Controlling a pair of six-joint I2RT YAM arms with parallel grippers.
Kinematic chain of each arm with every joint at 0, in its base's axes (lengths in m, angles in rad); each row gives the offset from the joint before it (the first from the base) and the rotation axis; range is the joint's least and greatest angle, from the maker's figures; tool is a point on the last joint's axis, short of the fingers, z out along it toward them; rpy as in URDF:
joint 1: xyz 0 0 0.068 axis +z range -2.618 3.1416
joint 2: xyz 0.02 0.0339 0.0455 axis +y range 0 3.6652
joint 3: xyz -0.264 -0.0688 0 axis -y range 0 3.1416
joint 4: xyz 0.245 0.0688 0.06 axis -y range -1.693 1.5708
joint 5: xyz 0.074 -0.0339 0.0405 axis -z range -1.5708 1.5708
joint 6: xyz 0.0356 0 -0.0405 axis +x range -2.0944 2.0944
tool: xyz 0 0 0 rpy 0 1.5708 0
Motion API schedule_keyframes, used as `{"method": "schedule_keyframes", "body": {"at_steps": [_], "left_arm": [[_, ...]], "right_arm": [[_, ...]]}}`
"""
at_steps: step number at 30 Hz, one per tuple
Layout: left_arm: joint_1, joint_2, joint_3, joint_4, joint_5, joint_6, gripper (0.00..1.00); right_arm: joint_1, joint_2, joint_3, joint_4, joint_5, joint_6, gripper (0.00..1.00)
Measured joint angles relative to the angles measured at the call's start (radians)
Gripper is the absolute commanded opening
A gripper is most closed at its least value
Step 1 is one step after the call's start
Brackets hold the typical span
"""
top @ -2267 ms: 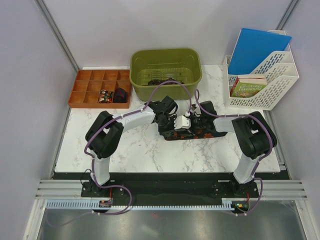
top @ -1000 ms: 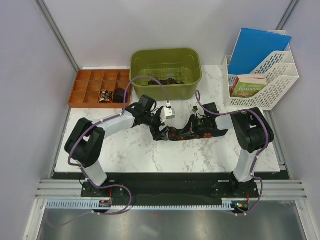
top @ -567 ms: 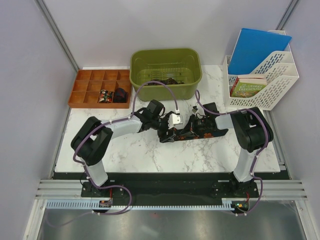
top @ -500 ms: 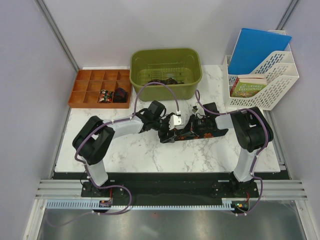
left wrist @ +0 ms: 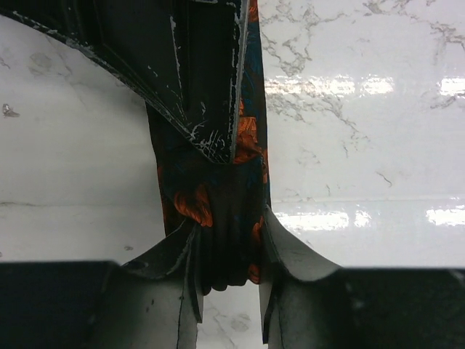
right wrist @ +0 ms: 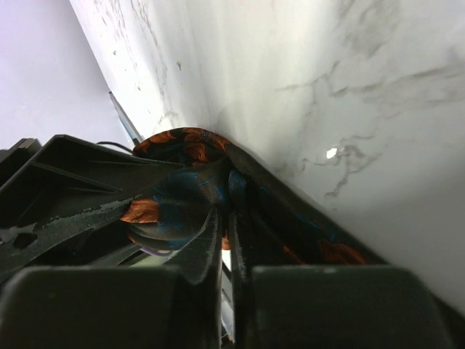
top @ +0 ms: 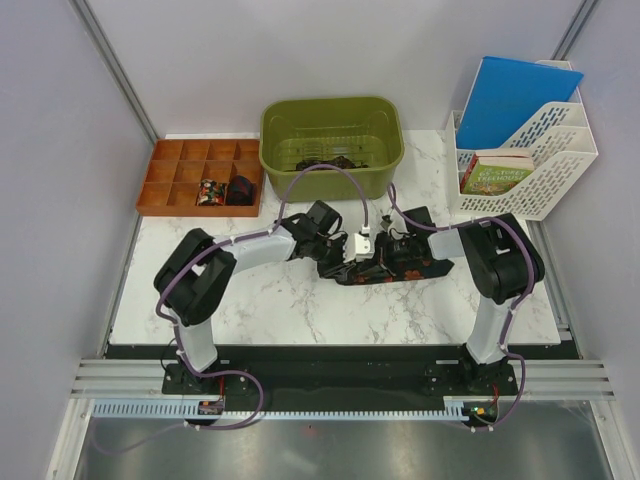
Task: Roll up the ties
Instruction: Roll the tie at the center of the board.
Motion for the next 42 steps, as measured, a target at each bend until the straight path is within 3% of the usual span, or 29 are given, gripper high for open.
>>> {"method": "schedule_keyframes", "body": {"at_steps": [5,14,25,28,30,31,32,34,38,42], "left_arm": [[-0.013,0.032,0.124,-0.199,-0.045,0.039,0.09],[-0.051,0.121,0.269,-0.406,-0.177,0.063,0.09],[-0.08,0.179,0.352,-0.469,-0.21,0.051,0.11],[-0.08,0.18,0.354,-0.469,-0.21,0.047,0.13],[-0.08,0.183,0.356,-0.47,-0.211,0.042,0.17],[-0.08,0.183,0.356,-0.47,-0.211,0.039,0.19],[-0.08,0.184,0.356,-0.469,-0.211,0.037,0.23],[-0.08,0.184,0.356,-0.468,-0.212,0.033,0.31],[-0.079,0.175,0.334,-0.441,-0.212,0.02,0.52],[-0.051,0.132,0.226,-0.314,-0.159,-0.015,0.67]], "right_arm": [[0.003,-0.02,0.002,-0.026,0.002,0.001,0.34],[-0.058,-0.094,0.021,-0.128,0.032,-0.012,0.49],[-0.016,-0.119,-0.09,0.059,0.014,0.181,0.5],[-0.002,-0.098,-0.089,0.076,0.019,0.181,0.47],[0.004,-0.077,-0.085,0.086,0.018,0.182,0.38],[0.007,-0.069,-0.082,0.093,0.014,0.183,0.32],[0.008,-0.062,-0.079,0.099,0.009,0.185,0.13],[0.01,-0.054,-0.072,0.109,-0.002,0.178,0.02],[0.006,-0.042,-0.062,0.105,-0.017,0.163,0.0],[-0.01,-0.019,-0.04,0.067,-0.036,0.114,0.0]]}}
